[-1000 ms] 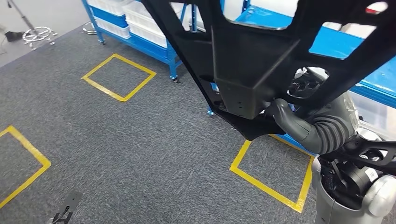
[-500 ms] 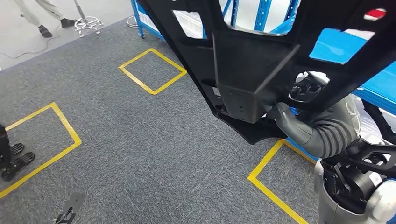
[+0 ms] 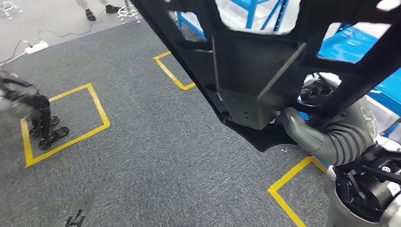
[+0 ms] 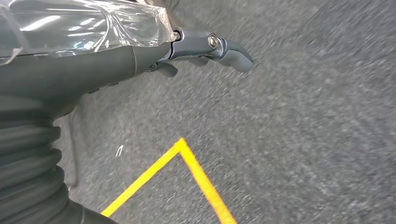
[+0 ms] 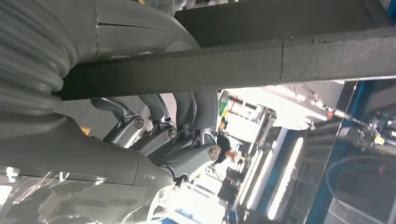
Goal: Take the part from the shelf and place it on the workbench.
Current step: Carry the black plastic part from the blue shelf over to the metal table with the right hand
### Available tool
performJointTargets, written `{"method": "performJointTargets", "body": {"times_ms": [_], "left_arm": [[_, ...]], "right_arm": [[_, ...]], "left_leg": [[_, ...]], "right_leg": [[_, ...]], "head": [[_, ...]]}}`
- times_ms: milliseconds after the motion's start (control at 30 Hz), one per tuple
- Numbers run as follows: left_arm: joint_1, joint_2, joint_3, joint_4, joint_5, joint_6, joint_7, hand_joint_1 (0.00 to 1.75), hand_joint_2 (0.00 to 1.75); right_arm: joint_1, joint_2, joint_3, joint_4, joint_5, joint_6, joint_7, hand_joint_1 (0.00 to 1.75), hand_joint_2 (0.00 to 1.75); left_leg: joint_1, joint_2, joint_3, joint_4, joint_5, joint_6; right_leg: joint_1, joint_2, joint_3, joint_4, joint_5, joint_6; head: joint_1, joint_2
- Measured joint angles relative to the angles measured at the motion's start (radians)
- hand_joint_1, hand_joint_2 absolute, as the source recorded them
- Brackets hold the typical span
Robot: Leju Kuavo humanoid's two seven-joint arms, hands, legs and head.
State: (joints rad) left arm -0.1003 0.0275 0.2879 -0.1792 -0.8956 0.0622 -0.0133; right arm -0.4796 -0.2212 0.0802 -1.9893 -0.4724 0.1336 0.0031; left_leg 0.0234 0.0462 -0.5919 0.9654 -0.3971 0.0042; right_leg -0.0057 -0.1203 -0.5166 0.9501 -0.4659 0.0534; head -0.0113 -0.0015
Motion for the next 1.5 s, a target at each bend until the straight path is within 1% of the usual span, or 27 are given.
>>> {"method": "performJointTargets", "body": {"times_ms": [67,133,200,233,267,300,367,433,500,533,567,633,667,733,767,800,867,933,1033,1100,1167,1233,1267,1333,1400,1467,1500], "left_arm": [[0.003,-0.003,0.001,0.001,0.0,-0.005,0.011,0.0,1.75],[-0.001,-0.006,0.002,0.002,0.002,-0.012,0.026,0.0,1.75],[-0.001,-0.009,0.002,0.002,0.003,-0.02,0.039,0.0,1.75],[0.0,-0.011,0.002,0.003,0.003,-0.023,0.041,0.0,1.75],[0.001,-0.013,0.002,0.004,0.004,-0.025,0.042,0.0,1.75],[0.002,-0.015,0.002,0.004,0.004,-0.026,0.042,0.0,1.75],[0.001,-0.018,0.002,0.005,0.004,-0.028,0.046,0.0,1.75],[0.001,-0.02,0.002,0.005,0.004,-0.032,0.056,0.0,1.75],[0.006,-0.022,0.002,0.006,0.003,-0.035,0.061,0.0,1.75],[0.01,-0.024,0.002,0.006,0.003,-0.034,0.06,0.0,1.75],[0.012,-0.026,0.001,0.006,0.003,-0.033,0.058,0.0,1.75],[0.011,-0.029,0.001,0.006,0.003,-0.029,0.054,0.0,1.75],[0.009,-0.03,0.001,0.006,0.003,-0.028,0.053,0.0,1.75],[0.008,-0.033,0.001,0.006,0.003,-0.027,0.052,0.0,1.75],[0.008,-0.035,0.001,0.006,0.003,-0.026,0.049,0.0,1.75],[0.008,-0.036,0.001,0.006,0.003,-0.024,0.044,0.0,1.75],[0.005,-0.036,0.001,0.006,-0.001,-0.02,0.031,0.0,1.75],[0.002,-0.037,0.001,0.006,-0.006,-0.015,0.021,0.0,1.75],[0.004,-0.039,0.001,0.006,-0.013,-0.013,0.018,0.0,1.75],[0.003,-0.04,0.001,0.006,-0.018,-0.014,0.021,0.0,1.75],[0.0,-0.04,0.001,0.006,-0.02,-0.016,0.024,0.0,1.75],[0.0,-0.04,0.001,0.006,-0.02,-0.018,0.028,0.0,1.75],[0.001,-0.04,0.001,0.006,-0.02,-0.02,0.029,0.0,1.75],[0.002,-0.039,0.001,0.006,-0.02,-0.022,0.031,0.0,1.75],[0.0,-0.038,0.001,0.006,-0.02,-0.022,0.032,0.0,1.75],[0.001,-0.037,0.001,0.006,-0.02,-0.022,0.032,0.0,1.75],[0.003,-0.036,0.001,0.006,-0.02,-0.023,0.032,0.0,1.75]], "right_arm": [[0.0,-0.004,-0.002,-0.004,-0.001,-0.001,0.006,1.75,1.75],[0.004,-0.013,-0.007,-0.011,-0.002,-0.006,0.014,1.75,1.75],[0.012,-0.019,-0.011,-0.016,-0.003,-0.011,0.021,1.75,1.75],[0.015,-0.022,-0.011,-0.018,-0.003,-0.012,0.022,1.75,1.75],[0.017,-0.024,-0.012,-0.021,-0.003,-0.012,0.023,1.75,1.75],[0.018,-0.026,-0.012,-0.024,-0.003,-0.013,0.024,1.75,1.75],[0.018,-0.031,-0.013,-0.031,-0.004,-0.014,0.028,1.75,1.75],[0.018,-0.037,-0.015,-0.039,-0.006,-0.016,0.035,1.75,1.75],[0.017,-0.042,-0.018,-0.047,-0.009,-0.019,0.046,1.75,1.75],[0.015,-0.042,-0.018,-0.051,-0.011,-0.021,0.051,1.75,1.75],[0.014,-0.043,-0.018,-0.055,-0.012,-0.024,0.056,1.75,1.75],[0.013,-0.045,-0.018,-0.065,-0.013,-0.029,0.063,1.75,1.75],[0.013,-0.047,-0.019,-0.068,-0.013,-0.031,0.064,1.75,1.75],[0.013,-0.049,-0.019,-0.071,-0.014,-0.032,0.067,1.75,1.75],[0.013,-0.049,-0.019,-0.072,-0.015,-0.033,0.068,1.75,1.75],[0.013,-0.049,-0.019,-0.073,-0.015,-0.034,0.069,1.75,1.75],[0.012,-0.051,-0.019,-0.078,-0.015,-0.036,0.07,1.75,1.75],[0.011,-0.056,-0.019,-0.083,-0.015,-0.04,0.072,1.75,1.75],[0.011,-0.061,-0.02,-0.087,-0.015,-0.045,0.072,1.75,1.75],[0.014,-0.064,-0.022,-0.09,-0.015,-0.049,0.072,1.75,1.75],[0.022,-0.067,-0.024,-0.093,-0.015,-0.051,0.072,1.75,1.75],[0.031,-0.069,-0.027,-0.094,-0.015,-0.053,0.071,1.75,1.75],[0.033,-0.07,-0.028,-0.094,-0.015,-0.053,0.07,1.75,1.75],[0.034,-0.07,-0.029,-0.096,-0.015,-0.053,0.07,1.75,1.75],[0.035,-0.071,-0.032,-0.098,-0.015,-0.053,0.07,1.75,1.75],[0.037,-0.071,-0.035,-0.1,-0.015,-0.053,0.07,1.75,1.75],[0.038,-0.071,-0.036,-0.101,-0.015,-0.054,0.07,1.75,1.75]], "left_leg": [[-0.001,-0.025,-0.002,-0.002,0.004,0.014],[-0.002,-0.05,-0.003,-0.003,0.007,0.025],[-0.007,-0.079,-0.004,-0.003,0.008,0.032],[-0.009,-0.094,-0.004,-0.003,0.008,0.033],[-0.01,-0.109,-0.003,-0.002,0.008,0.033],[-0.011,-0.125,-0.002,-0.002,0.009,0.033],[-0.012,-0.154,-0.002,0.0,0.008,0.032],[-0.013,-0.179,-0.007,0.002,0.011,0.025],[-0.012,-0.201,-0.013,-0.001,0.015,0.014],[-0.012,-0.193,-0.019,0.003,0.012,0.01],[-0.013,-0.169,-0.03,0.023,-0.001,0.004],[-0.014,-0.098,-0.083,0.131,-0.058,-0.007],[-0.012,-0.075,-0.118,0.205,-0.09,-0.013],[-0.008,-0.06,-0.163,0.298,-0.115,-0.02],[-0.006,-0.056,-0.157,0.29,-0.103,-0.021],[-0.006,-0.047,-0.131,0.239,-0.075,-0.022],[-0.012,0.0,-0.051,0.091,-0.017,-0.017],[-0.021,0.031,-0.009,0.008,0.007,-0.004],[-0.024,-0.002,-0.01,-0.003,0.011,0.015],[-0.019,-0.028,-0.008,-0.009,0.016,0.029],[-0.017,-0.054,-0.007,-0.01,0.018,0.038],[-0.018,-0.083,-0.006,-0.01,0.018,0.04],[-0.017,-0.099,-0.006,-0.009,0.018,0.04],[-0.014,-0.129,-0.004,-0.008,0.019,0.038],[-0.015,-0.157,-0.007,-0.002,0.019,0.03],[-0.013,-0.182,-0.016,-0.002,0.023,0.016],[-0.01,-0.194,-0.02,-0.005,0.027,0.009]], "right_leg": [[-0.008,0.037,-0.012,0.036,-0.031,0.008],[-0.009,0.095,-0.067,0.16,-0.099,0.007],[-0.005,0.116,-0.137,0.297,-0.149,0.003],[-0.004,0.119,-0.154,0.322,-0.146,0.0],[-0.003,0.122,-0.151,0.305,-0.124,-0.003],[-0.003,0.13,-0.13,0.25,-0.087,-0.008],[-0.005,0.172,-0.068,0.108,-0.017,-0.015],[-0.006,0.198,-0.037,0.032,0.008,-0.018],[-0.005,0.18,-0.035,0.022,0.011,-0.021],[-0.006,0.168,-0.033,0.019,0.013,-0.025],[-0.008,0.155,-0.032,0.015,0.015,-0.031],[-0.007,0.128,-0.029,0.011,0.017,-0.039],[-0.006,0.113,-0.029,0.011,0.016,-0.042],[-0.005,0.087,-0.029,0.011,0.013,-0.043],[-0.005,0.074,-0.027,0.012,0.011,-0.042],[-0.005,0.062,-0.025,0.012,0.009,-0.04],[-0.001,0.04,-0.018,0.013,0.001,-0.033],[0.006,0.019,-0.013,0.013,-0.005,-0.024],[0.006,-0.001,-0.008,0.013,-0.014,-0.012],[0.0,0.044,-0.026,0.068,-0.053,-0.005],[-0.004,0.103,-0.09,0.203,-0.118,-0.003],[-0.005,0.118,-0.152,0.316,-0.149,0.0],[-0.005,0.119,-0.159,0.318,-0.136,0.0],[-0.011,0.136,-0.115,0.209,-0.065,0.002],[-0.021,0.185,-0.057,0.078,-0.01,0.003],[-0.022,0.206,-0.04,0.034,0.001,-0.001],[-0.019,0.193,-0.042,0.034,0.003,-0.007]], "head": [[0.001,0.0],[0.002,0.0],[0.002,0.0],[0.002,0.0],[0.002,0.0],[0.002,0.0],[0.002,0.0],[0.002,0.0],[0.002,0.0],[0.001,0.0],[-0.001,0.0],[-0.004,0.0],[-0.006,0.0],[-0.006,0.0],[-0.006,0.0],[-0.006,0.0],[-0.006,0.0],[-0.003,0.0],[-0.001,0.0],[0.0,0.0],[0.001,0.0],[0.002,0.0],[0.002,0.0],[0.002,0.0],[0.002,0.0],[0.0,0.0],[-0.001,0.0]]}}
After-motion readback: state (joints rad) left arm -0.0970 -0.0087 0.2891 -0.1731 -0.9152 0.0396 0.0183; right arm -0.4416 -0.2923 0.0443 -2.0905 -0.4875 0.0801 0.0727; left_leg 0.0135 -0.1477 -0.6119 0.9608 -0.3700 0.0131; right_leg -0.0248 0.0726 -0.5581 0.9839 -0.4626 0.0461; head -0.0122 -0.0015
